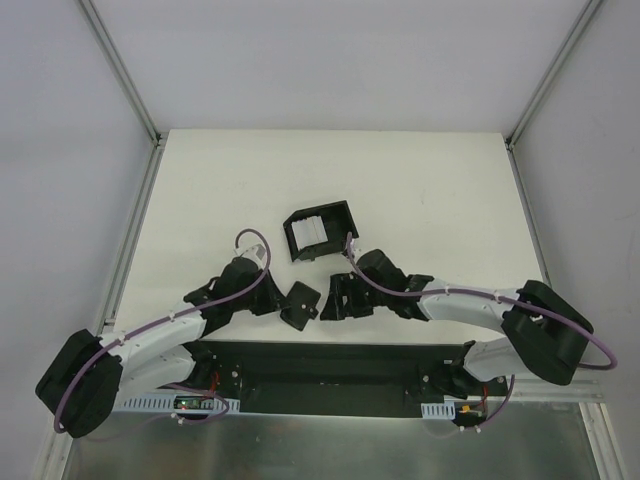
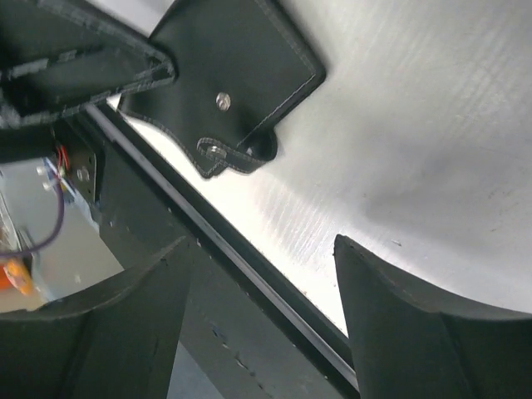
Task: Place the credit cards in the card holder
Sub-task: Open the card holder at the center of the board.
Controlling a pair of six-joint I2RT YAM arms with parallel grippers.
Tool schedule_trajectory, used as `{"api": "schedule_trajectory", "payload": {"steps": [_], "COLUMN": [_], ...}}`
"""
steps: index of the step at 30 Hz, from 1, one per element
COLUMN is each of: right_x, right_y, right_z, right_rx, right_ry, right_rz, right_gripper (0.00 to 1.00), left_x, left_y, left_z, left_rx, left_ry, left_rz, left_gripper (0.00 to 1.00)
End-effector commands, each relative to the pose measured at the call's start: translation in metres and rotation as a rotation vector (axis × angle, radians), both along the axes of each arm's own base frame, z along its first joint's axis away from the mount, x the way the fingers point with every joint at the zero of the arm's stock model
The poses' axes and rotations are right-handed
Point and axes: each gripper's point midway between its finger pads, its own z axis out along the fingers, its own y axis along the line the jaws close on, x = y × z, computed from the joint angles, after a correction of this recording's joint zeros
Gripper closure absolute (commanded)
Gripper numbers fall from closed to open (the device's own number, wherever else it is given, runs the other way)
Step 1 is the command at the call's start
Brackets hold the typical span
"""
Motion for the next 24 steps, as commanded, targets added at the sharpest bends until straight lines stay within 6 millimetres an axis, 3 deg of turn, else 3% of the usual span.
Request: {"api": "schedule_trajectory", "payload": {"steps": [1,5,13,18,24], "right_x": [0.025,0.034,0.027,0.021,0.021], "right_y": [0.022,0.036,0.028,0.025,0.039], "right_z": [0.018,0.021,0.002,-0.009,-0.007], "right_rx": [0.025,-0.037,-0.261,-0.302,-0.262], "right_ry": [0.066,0.085,0.126,0.156,0.162], "right_rz": [-0.175,-0.226,-0.298,-0.289,-0.255], "right_gripper": [0.28,0.27,0.3,0.34,0.34], "left_x": [0.002,0.0,0.001,0.002,0.0], "left_y": [-0.004,-0.007,-0.003,-0.005,-0.01], "left_z": [0.006,0.013,0.019,0.026,0.031], "left_rx": [-0.001,0.026,0.058,0.06,0.063], "left_ry": [-0.04,-0.073,-0.108,-0.133,-0.153], "left_rz": [0.05,0.065,0.112,0.113,0.087], "left_gripper": [1.0,1.0,1.0,1.0,1.0]}}
